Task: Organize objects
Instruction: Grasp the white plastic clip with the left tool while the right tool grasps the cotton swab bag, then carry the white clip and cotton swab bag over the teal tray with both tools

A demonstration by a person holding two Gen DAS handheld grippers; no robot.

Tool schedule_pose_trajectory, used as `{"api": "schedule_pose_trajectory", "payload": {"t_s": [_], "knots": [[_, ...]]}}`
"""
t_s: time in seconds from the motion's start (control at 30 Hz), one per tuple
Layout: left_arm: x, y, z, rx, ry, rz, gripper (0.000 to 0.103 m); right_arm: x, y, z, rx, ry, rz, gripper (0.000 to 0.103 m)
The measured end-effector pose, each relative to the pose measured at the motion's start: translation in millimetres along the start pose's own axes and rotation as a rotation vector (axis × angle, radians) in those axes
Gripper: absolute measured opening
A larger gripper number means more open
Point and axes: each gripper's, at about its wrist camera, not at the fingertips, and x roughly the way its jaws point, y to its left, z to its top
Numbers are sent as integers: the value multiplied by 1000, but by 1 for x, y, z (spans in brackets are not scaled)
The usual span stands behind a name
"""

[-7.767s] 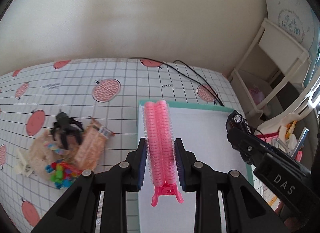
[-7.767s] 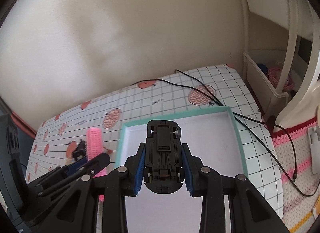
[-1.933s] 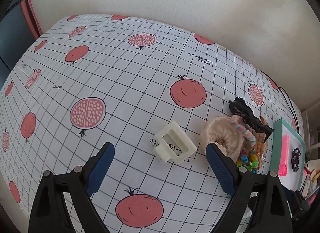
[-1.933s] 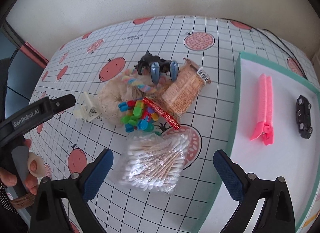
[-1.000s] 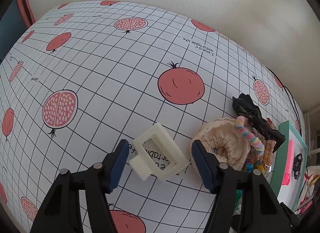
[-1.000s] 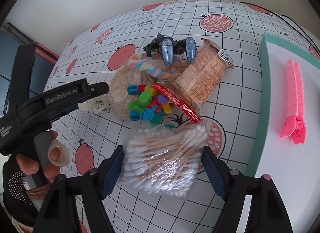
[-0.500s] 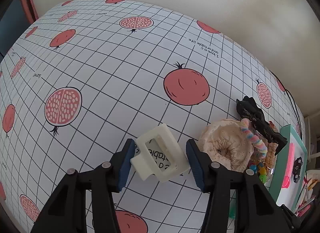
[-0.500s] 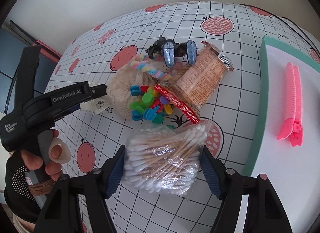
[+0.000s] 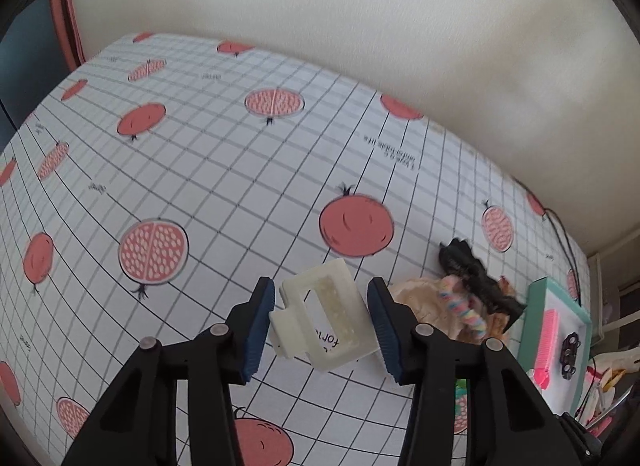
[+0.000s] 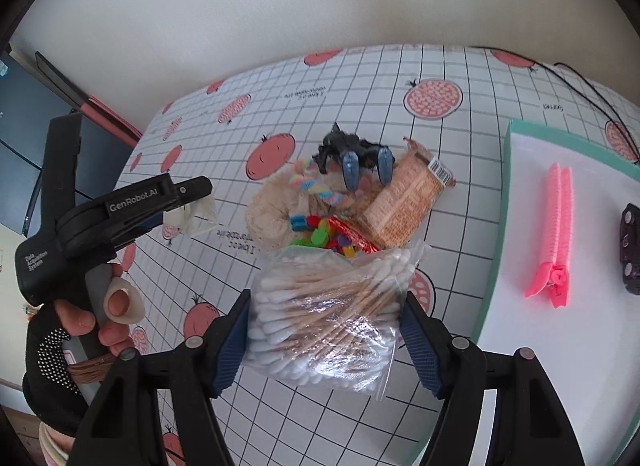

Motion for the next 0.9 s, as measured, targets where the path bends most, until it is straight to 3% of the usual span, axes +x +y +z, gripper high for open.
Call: {"api": "schedule_pose_trajectory", "payload": {"t_s": [0.23,0.43,0.9], "knots": [[-29,-8,7,6,-61,-26,50,-12,-4,5,13,-20,-14,73],[-40,-28,5,12,-68,-70,50,-32,-34,6,86,-56,-36,73],[-49,-167,-46,256,-23,-245,50,-116,-147,-3,312,-193,-155,73]]}}
